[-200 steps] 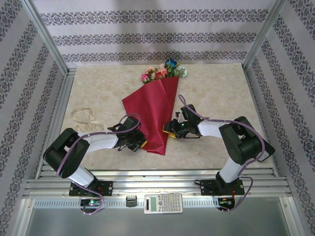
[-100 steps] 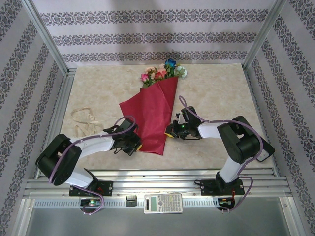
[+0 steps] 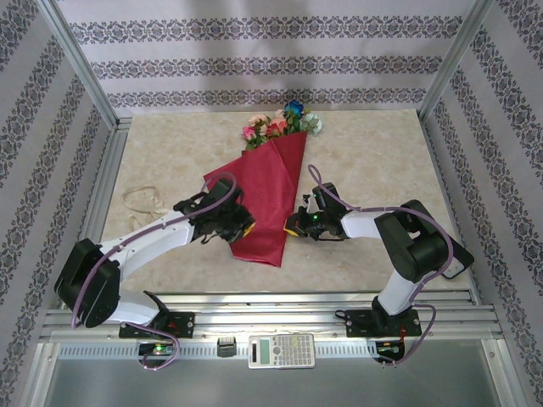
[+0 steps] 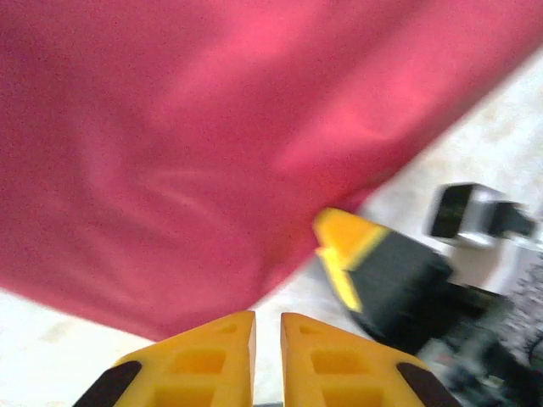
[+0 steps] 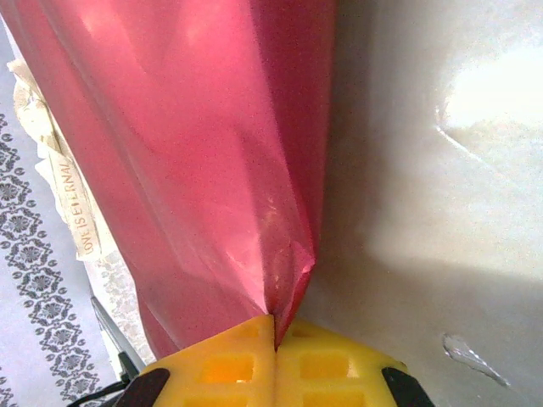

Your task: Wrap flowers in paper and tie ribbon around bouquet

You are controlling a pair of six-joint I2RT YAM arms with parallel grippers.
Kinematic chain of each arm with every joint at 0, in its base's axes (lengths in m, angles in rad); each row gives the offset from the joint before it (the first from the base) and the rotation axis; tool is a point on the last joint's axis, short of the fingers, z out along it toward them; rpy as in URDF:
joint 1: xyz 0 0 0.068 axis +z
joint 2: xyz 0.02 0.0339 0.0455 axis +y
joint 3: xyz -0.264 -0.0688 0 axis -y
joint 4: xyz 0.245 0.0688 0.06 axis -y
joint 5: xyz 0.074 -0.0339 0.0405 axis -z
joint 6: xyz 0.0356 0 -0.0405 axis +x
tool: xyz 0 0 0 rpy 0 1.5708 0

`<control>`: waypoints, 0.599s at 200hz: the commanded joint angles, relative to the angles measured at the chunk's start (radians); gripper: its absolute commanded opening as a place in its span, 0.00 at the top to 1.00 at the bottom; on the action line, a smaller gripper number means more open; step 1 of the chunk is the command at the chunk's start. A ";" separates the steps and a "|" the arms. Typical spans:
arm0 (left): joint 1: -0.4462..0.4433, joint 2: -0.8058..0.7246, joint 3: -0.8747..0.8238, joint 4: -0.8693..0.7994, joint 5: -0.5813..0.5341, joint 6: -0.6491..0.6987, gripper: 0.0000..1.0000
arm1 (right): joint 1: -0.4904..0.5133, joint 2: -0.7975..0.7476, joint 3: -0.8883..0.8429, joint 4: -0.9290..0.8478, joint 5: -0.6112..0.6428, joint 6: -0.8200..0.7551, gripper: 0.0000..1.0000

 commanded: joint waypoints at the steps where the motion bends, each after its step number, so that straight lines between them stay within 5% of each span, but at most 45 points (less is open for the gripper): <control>1: -0.016 0.104 0.001 0.063 0.065 -0.006 0.84 | 0.012 -0.017 0.000 0.002 -0.005 -0.017 1.00; 45: -0.016 0.276 0.006 0.138 0.044 0.073 0.88 | 0.013 -0.037 0.013 0.002 -0.027 -0.018 1.00; 108: -0.004 0.288 -0.176 0.188 0.008 0.119 0.91 | 0.013 -0.037 0.025 0.017 -0.063 -0.036 1.00; 120: -0.002 0.294 -0.204 0.216 0.012 0.111 0.91 | 0.013 -0.026 0.021 0.033 -0.070 -0.041 0.92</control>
